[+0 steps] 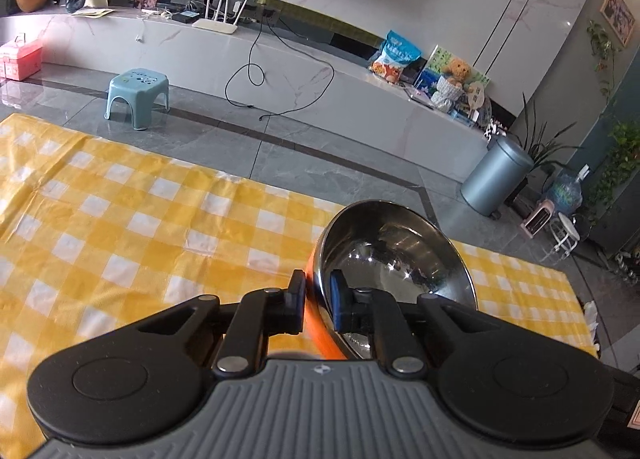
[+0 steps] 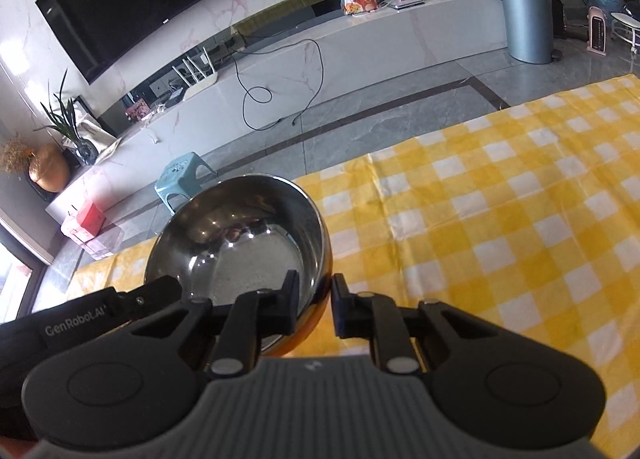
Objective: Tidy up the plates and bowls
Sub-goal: 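Lift the orange bowl with both tools and carry it over the blue bowl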
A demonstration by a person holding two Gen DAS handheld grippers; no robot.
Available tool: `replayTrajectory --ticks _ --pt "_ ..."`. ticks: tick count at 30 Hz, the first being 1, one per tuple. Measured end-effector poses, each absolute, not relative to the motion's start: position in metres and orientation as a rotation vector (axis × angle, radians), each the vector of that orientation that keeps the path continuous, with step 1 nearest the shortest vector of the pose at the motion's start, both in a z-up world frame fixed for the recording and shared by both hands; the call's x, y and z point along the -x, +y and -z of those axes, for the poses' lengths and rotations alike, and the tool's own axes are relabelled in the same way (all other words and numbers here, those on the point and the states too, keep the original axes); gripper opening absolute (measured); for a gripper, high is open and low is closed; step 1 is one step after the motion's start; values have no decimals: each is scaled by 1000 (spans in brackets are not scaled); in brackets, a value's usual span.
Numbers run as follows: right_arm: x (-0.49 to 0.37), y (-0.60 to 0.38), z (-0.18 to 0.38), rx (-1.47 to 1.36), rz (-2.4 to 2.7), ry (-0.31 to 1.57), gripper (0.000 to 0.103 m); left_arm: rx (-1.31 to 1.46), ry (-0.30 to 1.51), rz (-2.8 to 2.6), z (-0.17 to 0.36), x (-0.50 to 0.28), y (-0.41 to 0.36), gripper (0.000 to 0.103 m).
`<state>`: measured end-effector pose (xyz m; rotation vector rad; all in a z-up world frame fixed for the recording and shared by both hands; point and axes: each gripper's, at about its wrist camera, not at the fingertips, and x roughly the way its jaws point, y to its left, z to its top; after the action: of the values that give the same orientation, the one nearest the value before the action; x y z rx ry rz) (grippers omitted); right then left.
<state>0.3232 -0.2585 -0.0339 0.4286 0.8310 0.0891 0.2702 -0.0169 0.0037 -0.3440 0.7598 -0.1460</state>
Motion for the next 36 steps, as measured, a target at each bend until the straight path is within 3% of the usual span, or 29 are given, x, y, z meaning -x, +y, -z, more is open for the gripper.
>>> replayTrajectory --ticks 18,36 --pt "-156 -295 -13 -505 -147 759 13 437 685 129 -50 -112 -22 14" --pt "-43 -330 -14 -546 -77 745 13 524 756 172 -22 -23 -40 15"
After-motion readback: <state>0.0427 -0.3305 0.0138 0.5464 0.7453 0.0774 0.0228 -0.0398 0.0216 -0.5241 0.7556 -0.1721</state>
